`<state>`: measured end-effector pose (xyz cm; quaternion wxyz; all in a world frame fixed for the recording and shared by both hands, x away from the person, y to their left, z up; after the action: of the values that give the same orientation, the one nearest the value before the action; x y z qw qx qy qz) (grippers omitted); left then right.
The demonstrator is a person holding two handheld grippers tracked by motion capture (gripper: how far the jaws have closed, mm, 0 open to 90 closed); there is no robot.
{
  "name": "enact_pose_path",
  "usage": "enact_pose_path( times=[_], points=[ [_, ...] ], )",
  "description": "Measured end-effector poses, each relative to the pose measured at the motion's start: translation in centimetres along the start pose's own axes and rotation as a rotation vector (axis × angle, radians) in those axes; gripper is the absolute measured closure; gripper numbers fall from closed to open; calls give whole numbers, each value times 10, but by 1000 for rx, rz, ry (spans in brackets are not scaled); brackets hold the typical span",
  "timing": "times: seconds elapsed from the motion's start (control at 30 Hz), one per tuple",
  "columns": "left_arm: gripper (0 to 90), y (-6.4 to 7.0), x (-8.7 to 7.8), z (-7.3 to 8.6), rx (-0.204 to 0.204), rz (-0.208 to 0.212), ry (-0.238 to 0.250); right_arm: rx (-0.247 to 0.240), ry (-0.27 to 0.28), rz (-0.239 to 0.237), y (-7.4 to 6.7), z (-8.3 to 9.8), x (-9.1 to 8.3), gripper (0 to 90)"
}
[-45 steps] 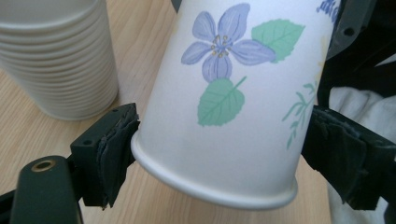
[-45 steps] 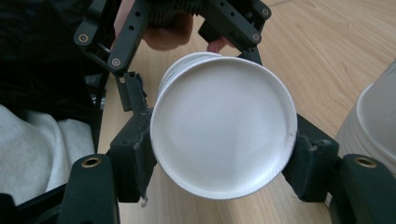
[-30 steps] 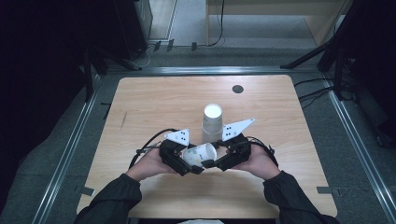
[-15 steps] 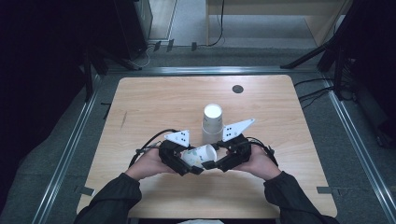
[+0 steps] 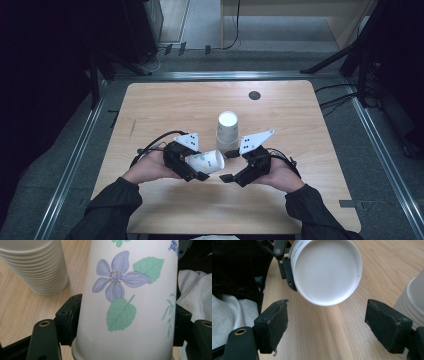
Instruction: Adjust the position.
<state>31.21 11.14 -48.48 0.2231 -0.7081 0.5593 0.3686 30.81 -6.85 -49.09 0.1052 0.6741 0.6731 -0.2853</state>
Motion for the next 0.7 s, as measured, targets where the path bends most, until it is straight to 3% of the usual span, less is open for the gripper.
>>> enact_pose_path(
  times=[0.3, 0.37, 0.5, 0.53, 0.7],
  points=[
    [280, -12, -5, -15, 49, -11, -112, 5, -3, 24, 5, 2, -3, 191],
    [280, -14, -3, -18, 77, -12, -165, 13, -8, 20, 6, 3, -3, 191],
    [280, -13, 0, -20, 102, 4, -216, 7, -4, 25, 6, 2, -3, 191],
    [279, -11, 2, -21, 123, 25, -251, 2, -4, 31, 7, 2, -2, 193],
    [279, -10, 8, -22, 150, 13, -313, -6, -13, 29, 7, 2, 2, 193]
  ],
)
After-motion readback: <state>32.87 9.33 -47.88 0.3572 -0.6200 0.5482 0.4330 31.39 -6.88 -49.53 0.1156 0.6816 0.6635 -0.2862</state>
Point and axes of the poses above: each handheld gripper's, and its own axes: x roughly forward along the jaws, z roughly out of its underside, y roughly to its right, the point moved 5 cm from there along x, roughly forward along the jaws, and after that the axes turned 6 degrees about -z, right-handed, at the moved point
